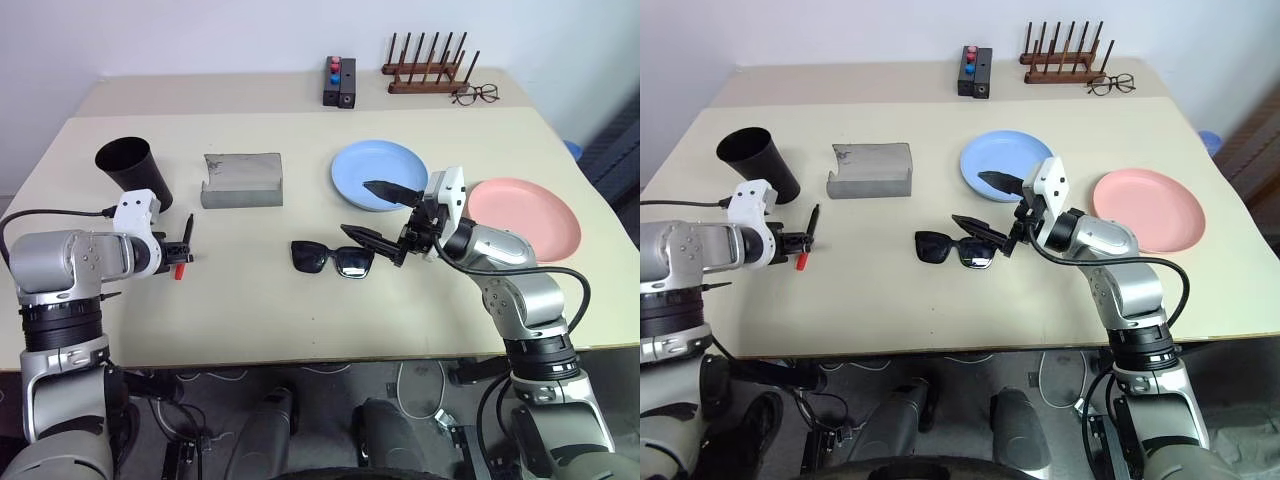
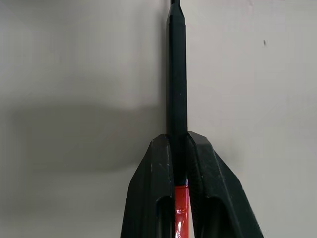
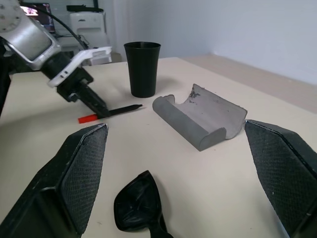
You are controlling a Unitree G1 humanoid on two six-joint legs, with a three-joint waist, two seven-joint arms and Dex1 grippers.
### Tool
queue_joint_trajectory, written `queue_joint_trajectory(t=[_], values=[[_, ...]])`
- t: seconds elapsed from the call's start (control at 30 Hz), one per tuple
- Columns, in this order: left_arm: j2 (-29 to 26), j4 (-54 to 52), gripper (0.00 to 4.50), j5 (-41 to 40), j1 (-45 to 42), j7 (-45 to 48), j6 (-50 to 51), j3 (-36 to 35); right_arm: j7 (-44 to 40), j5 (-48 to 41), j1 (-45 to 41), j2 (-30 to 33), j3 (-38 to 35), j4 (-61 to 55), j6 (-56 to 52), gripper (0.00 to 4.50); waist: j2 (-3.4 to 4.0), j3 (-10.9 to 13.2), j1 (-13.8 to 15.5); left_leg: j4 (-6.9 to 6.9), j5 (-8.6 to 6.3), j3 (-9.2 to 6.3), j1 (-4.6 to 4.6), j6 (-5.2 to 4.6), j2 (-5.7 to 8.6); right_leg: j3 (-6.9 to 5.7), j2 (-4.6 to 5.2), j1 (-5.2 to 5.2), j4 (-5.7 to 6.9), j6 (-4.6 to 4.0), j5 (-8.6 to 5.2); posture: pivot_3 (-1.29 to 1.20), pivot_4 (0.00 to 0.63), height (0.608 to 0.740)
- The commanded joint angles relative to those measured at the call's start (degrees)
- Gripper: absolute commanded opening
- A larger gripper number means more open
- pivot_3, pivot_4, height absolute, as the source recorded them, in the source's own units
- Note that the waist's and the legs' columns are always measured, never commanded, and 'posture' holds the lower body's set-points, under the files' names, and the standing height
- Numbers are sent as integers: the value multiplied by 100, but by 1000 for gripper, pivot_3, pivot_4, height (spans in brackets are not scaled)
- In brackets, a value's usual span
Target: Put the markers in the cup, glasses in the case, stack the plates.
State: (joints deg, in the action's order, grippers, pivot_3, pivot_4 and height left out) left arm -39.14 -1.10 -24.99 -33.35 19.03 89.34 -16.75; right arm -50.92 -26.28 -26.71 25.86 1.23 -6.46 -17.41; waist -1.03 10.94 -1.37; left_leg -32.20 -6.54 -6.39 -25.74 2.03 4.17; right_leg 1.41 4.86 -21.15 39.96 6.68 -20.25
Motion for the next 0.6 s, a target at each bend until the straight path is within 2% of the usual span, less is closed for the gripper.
queue_joint_trajectory(t=[0.03, 0.2, 0.27, 0.4, 0.5, 0.53, 0.6], values=[[-622, -567, 14, -275, 175, 162, 302, -161, -15, -18, -24, 0, -79, -148, 129, 4500, 0, 0, -11, 4, 0, -1, -1, 0, -2, 0, -1, -3, 0, -1, -1, 0, 150, 737], [-1564, -1061, 14, -1123, 941, 512, 316, -352, -91, 17, -129, 14, -88, 35, 202, 4500, 2, 1, 14, 7, -1, -1, -1, 2, -3, 0, 12, -6, -6, -3, -1, 0, 150, 737], [-1779, -1150, 14, -1399, 1342, 540, 316, -507, -126, 29, -165, 3, -65, 90, 232, 4500, 2, 1, 22, 10, -2, -1, 4, 2, -2, 0, 16, -16, -14, -3, -1, 0, 150, 737], [-1848, -1241, 14, -1638, 1911, 402, 316, -782, -159, 55, -212, -55, 1, 154, 268, 4500, 2, 1, 57, 11, -4, -7, 5, 4, -3, 1, 19, -14, -26, -8, 0, 0, 150, 737], [-1725, -1268, 14, -1412, 2066, 229, 316, -848, -186, 68, -205, -80, 45, 146, 263, 4500, 2, 1, 61, 11, -10, -11, 3, 14, -4, -2, 20, -11, -42, -12, 1, 0, 150, 737], [-1668, -1237, 835, -1376, 2050, 186, 316, -878, -197, 68, -196, -81, 54, 132, 254, 4500, 2, 1, 64, 13, -11, -10, 2, 15, -4, -2, 20, -10, -46, -13, 2, 0, 150, 737], [-1607, -1195, 1588, -1363, 1966, 128, 316, -900, -211, 66, -185, -80, 65, 103, 229, 4500, 2, 1, 62, 14, -11, -10, 2, 15, -4, -2, 20, -9, -49, -13, 2, 0, 150, 737]])
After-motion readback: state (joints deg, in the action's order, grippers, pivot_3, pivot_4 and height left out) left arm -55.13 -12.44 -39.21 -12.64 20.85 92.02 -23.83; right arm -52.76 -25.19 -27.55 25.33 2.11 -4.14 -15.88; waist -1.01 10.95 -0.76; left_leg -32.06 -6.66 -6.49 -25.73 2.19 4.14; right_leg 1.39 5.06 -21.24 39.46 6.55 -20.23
